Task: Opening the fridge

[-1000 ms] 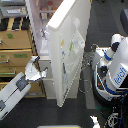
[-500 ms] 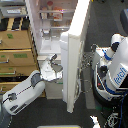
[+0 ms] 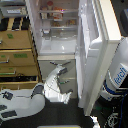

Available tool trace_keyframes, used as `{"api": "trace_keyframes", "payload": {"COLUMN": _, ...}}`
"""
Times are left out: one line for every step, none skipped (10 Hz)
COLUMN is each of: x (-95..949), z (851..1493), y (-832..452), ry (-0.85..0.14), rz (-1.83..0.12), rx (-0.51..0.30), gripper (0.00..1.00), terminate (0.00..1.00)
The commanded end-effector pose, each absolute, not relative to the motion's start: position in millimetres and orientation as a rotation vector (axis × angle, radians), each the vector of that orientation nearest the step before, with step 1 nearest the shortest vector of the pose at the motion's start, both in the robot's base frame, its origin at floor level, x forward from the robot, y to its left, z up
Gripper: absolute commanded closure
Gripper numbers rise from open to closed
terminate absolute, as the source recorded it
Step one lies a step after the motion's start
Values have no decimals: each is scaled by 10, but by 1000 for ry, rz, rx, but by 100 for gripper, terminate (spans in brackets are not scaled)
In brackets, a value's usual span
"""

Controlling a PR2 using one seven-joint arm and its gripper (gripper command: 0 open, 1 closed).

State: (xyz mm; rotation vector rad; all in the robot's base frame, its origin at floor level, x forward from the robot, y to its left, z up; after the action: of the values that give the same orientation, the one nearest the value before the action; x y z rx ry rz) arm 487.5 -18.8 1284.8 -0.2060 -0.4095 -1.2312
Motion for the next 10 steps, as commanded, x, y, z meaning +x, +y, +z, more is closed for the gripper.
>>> {"api": "trace_keyframes", "payload": {"x": 2585, "z": 13641, "y": -4527, "ry": -240, "rz": -1464, "rx": -289, "gripper": 0, "terminate": 0}}
{"api": "trace_keyframes", "payload": {"x": 3329, "z": 13288, "y": -4873, "ry": -292, "rz": -1469, "rx": -231, "gripper": 0, "terminate": 0}}
{"api": "trace_keyframes", "payload": {"x": 3731, "z": 13093, "y": -5217, "ry": -285, "rz": -1434, "rx": -220, "gripper": 0, "terminate": 0}}
{"api": "trace_keyframes", "payload": {"x": 3904, "z": 12959, "y": -5443, "ry": -289, "rz": -1438, "rx": -198, "gripper": 0, "terminate": 0}}
{"api": "trace_keyframes", "payload": {"x": 4092, "z": 12811, "y": -5745, "ry": -288, "rz": -1437, "rx": -185, "gripper": 0, "terminate": 0}}
{"api": "trace_keyframes", "payload": {"x": 4438, "z": 12590, "y": -6332, "ry": -310, "rz": -1454, "rx": -180, "gripper": 0, "terminate": 0}}
{"api": "trace_keyframes", "payload": {"x": 4624, "z": 12500, "y": -6473, "ry": -303, "rz": -1435, "rx": -180, "gripper": 0, "terminate": 0}}
{"api": "trace_keyframes", "payload": {"x": 5174, "z": 12258, "y": -6756, "ry": -299, "rz": -1386, "rx": -154, "gripper": 0, "terminate": 0}}
{"api": "trace_keyframes", "payload": {"x": 5345, "z": 12215, "y": -6788, "ry": -301, "rz": -1372, "rx": -155, "gripper": 0, "terminate": 0}}
{"api": "trace_keyframes", "payload": {"x": 5696, "z": 12020, "y": -6702, "ry": -317, "rz": -1367, "rx": -144, "gripper": 0, "terminate": 0}}
